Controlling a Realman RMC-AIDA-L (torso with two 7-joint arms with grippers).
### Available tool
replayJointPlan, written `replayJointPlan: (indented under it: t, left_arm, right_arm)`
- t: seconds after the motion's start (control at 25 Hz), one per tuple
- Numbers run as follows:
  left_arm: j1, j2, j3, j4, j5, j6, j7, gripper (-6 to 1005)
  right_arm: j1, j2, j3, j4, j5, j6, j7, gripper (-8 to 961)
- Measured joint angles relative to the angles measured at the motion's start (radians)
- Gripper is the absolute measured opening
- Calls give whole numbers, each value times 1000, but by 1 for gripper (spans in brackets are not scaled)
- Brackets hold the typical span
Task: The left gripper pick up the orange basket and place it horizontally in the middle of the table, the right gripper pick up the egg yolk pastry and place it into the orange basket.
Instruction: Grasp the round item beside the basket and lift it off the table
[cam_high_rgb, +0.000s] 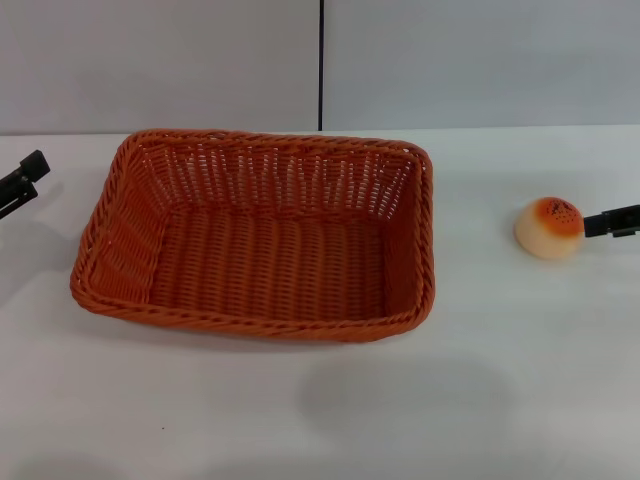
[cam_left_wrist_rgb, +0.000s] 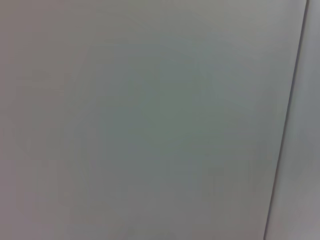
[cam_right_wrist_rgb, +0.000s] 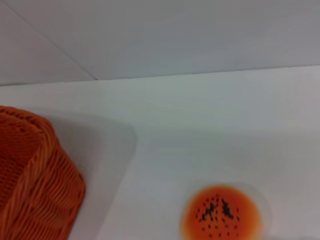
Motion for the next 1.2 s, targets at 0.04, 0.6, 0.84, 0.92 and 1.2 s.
replayJointPlan:
  t: [0.04,0.6,0.84,0.92,1.2]
  left_arm:
    - [0,0,0,0,2,-1,1,813]
    - [4,4,1,-16,6,-13,45,813]
    - [3,9,0,-31,6,-15,56,813]
    - [2,17,0,-48,6,-17,65,813]
    - [-2,19,0,-50,6,-27,66,813]
  right_arm:
    - [7,1,-11,9,0,-16,3,574]
    - [61,10,-45,114,0,-172,-8,572]
    - [71,14,-48,145,2,-224,-14,563]
    - [71,21,-48,142,2,-227,-16,518]
    - [71,34,-48,111,2,-224,-16,272]
